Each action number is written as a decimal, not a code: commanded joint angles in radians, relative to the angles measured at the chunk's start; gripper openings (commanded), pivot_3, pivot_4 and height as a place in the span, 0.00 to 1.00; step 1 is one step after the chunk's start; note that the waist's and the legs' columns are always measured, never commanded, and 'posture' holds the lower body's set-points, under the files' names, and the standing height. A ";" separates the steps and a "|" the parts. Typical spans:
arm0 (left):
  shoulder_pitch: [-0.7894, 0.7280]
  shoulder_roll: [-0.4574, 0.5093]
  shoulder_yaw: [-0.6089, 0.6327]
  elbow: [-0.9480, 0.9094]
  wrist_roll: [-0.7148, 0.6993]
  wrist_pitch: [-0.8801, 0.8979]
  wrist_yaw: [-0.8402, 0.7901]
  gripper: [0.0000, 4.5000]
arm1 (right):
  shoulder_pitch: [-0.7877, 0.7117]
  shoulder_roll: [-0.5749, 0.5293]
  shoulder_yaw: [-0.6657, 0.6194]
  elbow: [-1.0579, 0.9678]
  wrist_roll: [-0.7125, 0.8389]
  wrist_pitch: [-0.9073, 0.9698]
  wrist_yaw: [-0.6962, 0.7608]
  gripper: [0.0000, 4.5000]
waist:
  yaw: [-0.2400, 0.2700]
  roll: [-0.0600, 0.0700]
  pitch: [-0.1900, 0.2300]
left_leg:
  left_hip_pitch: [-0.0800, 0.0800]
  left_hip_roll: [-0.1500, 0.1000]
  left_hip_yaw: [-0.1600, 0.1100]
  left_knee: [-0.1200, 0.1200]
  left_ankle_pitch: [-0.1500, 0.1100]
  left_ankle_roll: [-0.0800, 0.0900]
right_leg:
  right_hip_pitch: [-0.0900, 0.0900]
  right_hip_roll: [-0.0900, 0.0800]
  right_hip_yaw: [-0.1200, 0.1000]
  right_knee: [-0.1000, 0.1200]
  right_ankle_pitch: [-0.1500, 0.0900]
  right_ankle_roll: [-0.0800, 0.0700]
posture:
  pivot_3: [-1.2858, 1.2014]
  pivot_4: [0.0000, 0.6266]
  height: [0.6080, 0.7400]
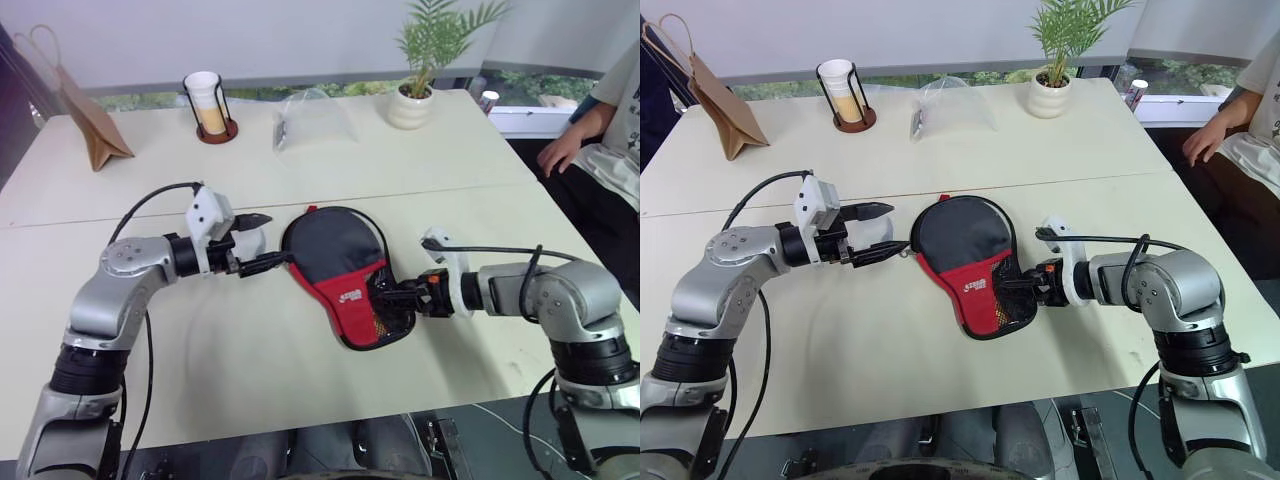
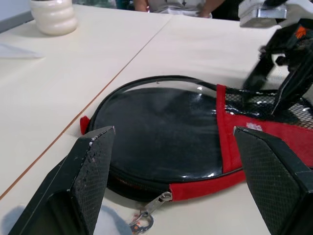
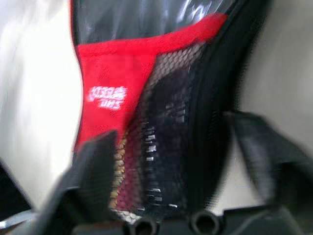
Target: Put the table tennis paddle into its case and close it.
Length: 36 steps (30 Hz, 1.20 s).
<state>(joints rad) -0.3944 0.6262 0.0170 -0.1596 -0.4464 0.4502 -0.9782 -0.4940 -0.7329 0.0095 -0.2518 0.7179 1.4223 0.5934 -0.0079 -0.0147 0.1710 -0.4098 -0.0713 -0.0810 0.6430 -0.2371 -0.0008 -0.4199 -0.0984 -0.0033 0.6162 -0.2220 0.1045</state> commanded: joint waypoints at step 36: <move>-0.005 0.004 0.009 -0.034 -0.002 -0.017 0.013 0.89 | 0.061 0.040 0.135 0.114 -0.075 -0.139 0.138 0.38 | -0.003 -0.002 -0.001 | 0.000 0.001 0.000 0.000 0.000 0.000 | 0.000 0.000 0.000 -0.001 0.000 0.000 | 0.52 0.24 1.00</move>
<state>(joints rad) -0.3898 0.6247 0.0138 -0.1593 -0.4444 0.4441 -0.9712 -0.4502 -0.7073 0.0955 -0.1623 0.6422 1.2657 0.7151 -0.0106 -0.0165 0.1705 -0.4094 -0.0703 -0.0812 0.6427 -0.2372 -0.0009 -0.4196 -0.0980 -0.0034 0.6152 -0.2222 0.1043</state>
